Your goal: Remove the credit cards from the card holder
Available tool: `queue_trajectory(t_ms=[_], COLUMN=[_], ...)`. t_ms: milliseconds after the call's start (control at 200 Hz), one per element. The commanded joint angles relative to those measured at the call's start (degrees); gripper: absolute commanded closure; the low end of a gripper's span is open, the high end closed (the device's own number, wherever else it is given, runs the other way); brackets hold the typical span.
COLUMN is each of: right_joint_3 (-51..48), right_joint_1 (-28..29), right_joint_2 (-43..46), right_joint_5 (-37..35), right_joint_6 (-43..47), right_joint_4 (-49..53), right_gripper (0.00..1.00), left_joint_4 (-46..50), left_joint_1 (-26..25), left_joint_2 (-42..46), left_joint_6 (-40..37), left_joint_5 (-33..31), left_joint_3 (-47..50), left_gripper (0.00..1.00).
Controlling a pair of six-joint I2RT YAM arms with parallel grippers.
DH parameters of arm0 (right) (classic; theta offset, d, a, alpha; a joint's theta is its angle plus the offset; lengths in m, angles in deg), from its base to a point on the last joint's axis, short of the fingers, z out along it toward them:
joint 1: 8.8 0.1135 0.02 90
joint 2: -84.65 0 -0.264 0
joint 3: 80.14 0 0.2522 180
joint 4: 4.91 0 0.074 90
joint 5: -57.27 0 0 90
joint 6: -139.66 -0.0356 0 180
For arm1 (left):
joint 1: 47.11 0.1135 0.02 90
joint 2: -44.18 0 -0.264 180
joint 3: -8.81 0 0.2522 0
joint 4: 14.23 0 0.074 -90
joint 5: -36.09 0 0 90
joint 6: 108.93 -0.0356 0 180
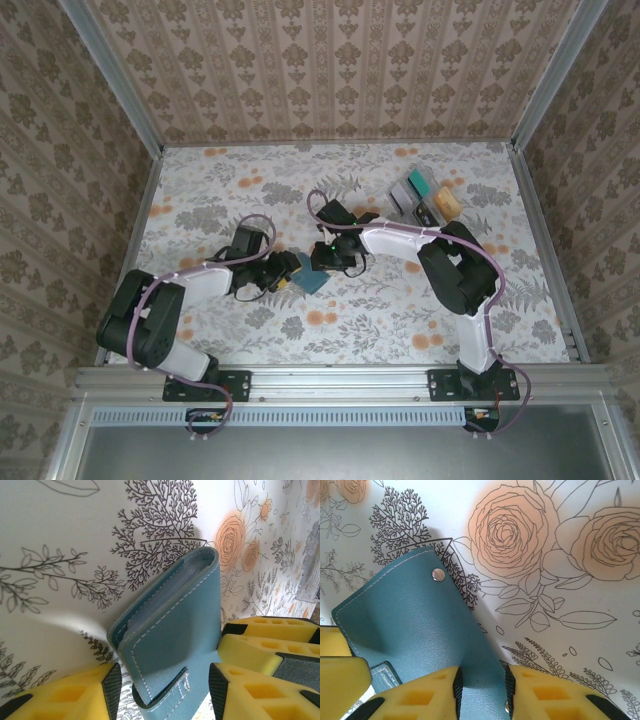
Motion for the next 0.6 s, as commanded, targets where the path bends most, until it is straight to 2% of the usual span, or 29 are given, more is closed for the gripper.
queue_trajectory(t_ms=[0, 305, 445, 595], right_joint_3=[-0.8, -1.2, -1.4, -1.6], right_joint_1=[0.2, 0.3, 0.3, 0.2], right_joint_2=[-0.7, -1.1, -0.9, -0.1], right_joint_5=[2.3, 3.6, 4.0, 4.2], right_joint_6=[-1.9, -4.3, -5.0, -5.4], right_joint_4=[-0.9, -2.7, -3.5, -4.2], right_gripper=[0.67, 0.67, 0.67, 0.67], left_joint_4=[-2.5, -7.8, -8.5, -8.6], left_joint_1=[0.0, 0.4, 0.4, 0.3], left_joint_2=[-0.7, -2.4, -2.2, -2.1], left_joint_6=[0.0, 1.7, 1.6, 0.4], left_joint_5=[1.1, 3.7, 4.0, 3.9], left_joint_3=[-1.3, 0.2, 0.2, -0.2], left_gripper=[0.49, 0.5, 0.53, 0.62])
